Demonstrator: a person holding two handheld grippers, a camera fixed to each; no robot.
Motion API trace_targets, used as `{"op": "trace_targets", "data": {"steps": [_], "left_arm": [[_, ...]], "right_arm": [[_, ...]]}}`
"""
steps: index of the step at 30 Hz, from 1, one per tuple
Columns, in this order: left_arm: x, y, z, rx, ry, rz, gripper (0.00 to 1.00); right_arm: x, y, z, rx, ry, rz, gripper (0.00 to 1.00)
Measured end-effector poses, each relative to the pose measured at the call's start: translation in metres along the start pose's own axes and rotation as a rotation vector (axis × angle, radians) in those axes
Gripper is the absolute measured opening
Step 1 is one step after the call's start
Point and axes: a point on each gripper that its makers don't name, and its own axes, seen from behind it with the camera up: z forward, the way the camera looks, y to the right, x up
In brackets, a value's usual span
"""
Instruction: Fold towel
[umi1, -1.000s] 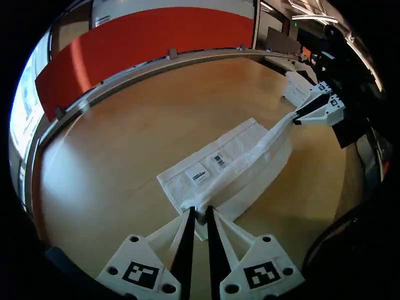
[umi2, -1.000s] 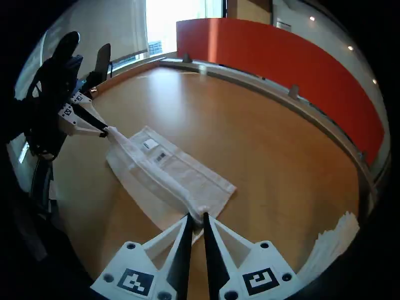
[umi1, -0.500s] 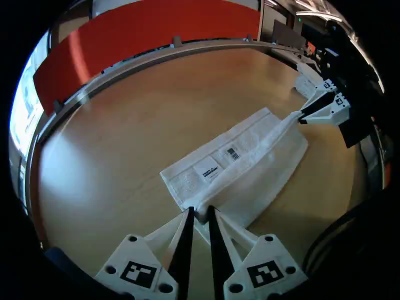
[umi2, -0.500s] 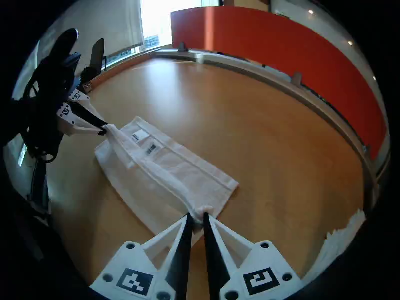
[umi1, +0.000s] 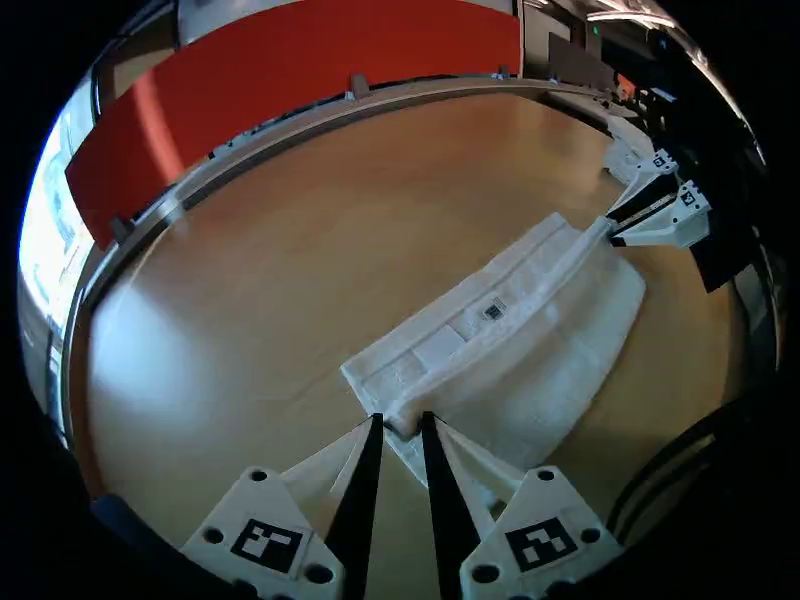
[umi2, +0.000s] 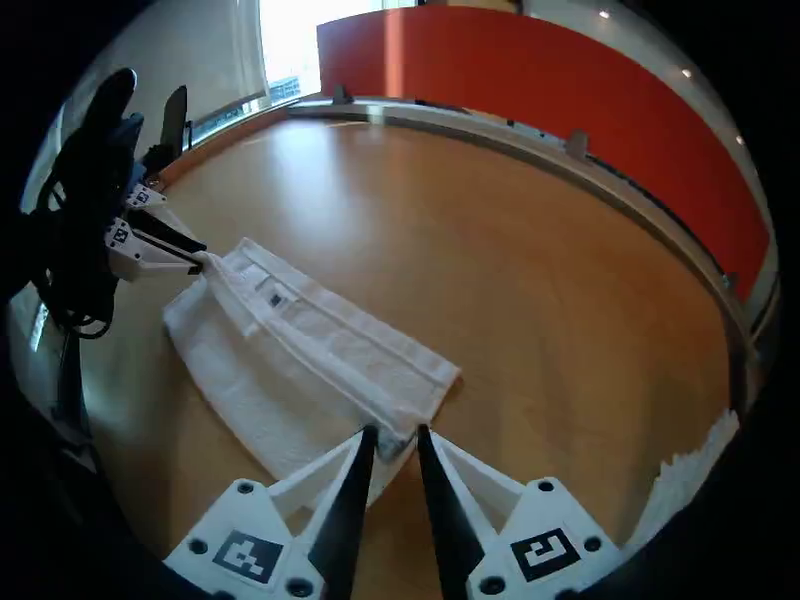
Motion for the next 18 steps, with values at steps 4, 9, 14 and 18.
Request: {"op": "trace_targets", "data": {"steps": [4, 9, 14, 18], "left_arm": [[0.002, -0.007, 0.003, 0.024, 0.000, 0.003, 0.28], [0.008, -0.012, 0.004, 0.034, 0.008, 0.002, 0.46], [0.011, -0.017, 0.002, 0.044, 0.013, 0.000, 0.77], [0.012, -0.017, 0.000, 0.042, 0.013, -0.002, 0.92]], "right_arm": [[0.003, 0.009, 0.003, -0.033, 0.011, 0.008, 0.38], [0.009, 0.019, 0.004, -0.063, 0.026, 0.024, 0.46], [0.012, 0.025, 0.003, -0.080, 0.033, 0.032, 0.68], [0.013, 0.026, 0.002, -0.079, 0.036, 0.035, 0.99]]}}
